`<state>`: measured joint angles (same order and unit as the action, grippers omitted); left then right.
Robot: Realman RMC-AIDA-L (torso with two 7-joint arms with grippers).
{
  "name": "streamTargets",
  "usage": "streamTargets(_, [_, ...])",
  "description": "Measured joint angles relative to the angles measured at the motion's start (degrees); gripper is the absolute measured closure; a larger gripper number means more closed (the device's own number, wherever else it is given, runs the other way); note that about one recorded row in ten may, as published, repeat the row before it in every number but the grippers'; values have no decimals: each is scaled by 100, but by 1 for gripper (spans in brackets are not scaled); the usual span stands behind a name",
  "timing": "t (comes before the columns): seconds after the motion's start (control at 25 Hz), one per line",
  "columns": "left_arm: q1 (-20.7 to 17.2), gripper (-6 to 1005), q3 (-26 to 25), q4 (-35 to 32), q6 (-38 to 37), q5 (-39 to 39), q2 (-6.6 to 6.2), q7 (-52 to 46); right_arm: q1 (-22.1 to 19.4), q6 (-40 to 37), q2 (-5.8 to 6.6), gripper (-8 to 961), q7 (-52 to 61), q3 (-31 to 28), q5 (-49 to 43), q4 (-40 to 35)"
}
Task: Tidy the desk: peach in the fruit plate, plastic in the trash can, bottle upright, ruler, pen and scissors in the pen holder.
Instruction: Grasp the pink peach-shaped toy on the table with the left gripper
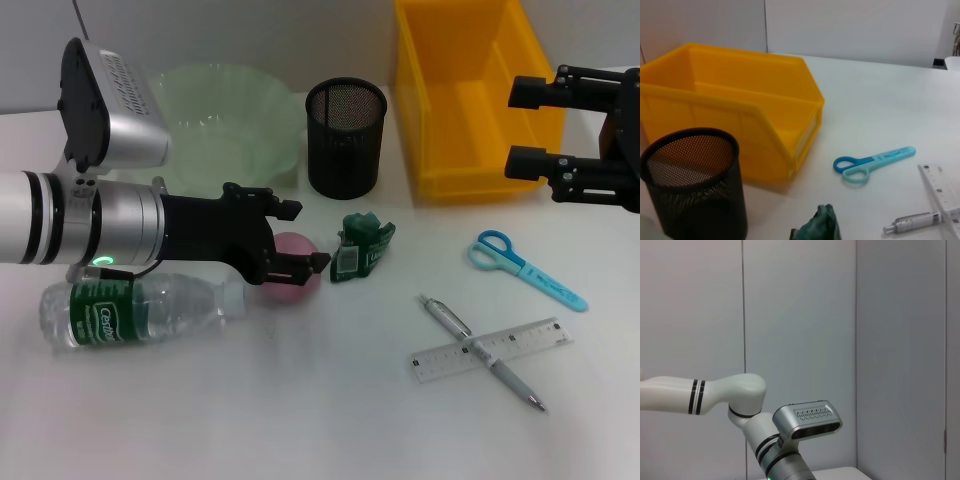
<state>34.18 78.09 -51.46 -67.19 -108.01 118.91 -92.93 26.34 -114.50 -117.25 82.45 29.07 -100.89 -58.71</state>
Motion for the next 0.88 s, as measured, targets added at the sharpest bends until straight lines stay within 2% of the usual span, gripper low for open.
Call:
streamTargets(0.36, [25, 277, 307, 133, 405, -356, -3, -124, 62, -2, 6, 254, 74, 12, -11, -3])
streamTargets(0.72, [27, 283, 407, 163, 698, -369, 6, -134, 141, -3, 8, 254, 85, 12, -115, -3])
streamTargets(0.88, [47, 286, 621, 234, 887, -374, 9, -138, 169, 1, 0, 255, 86, 10, -157, -1])
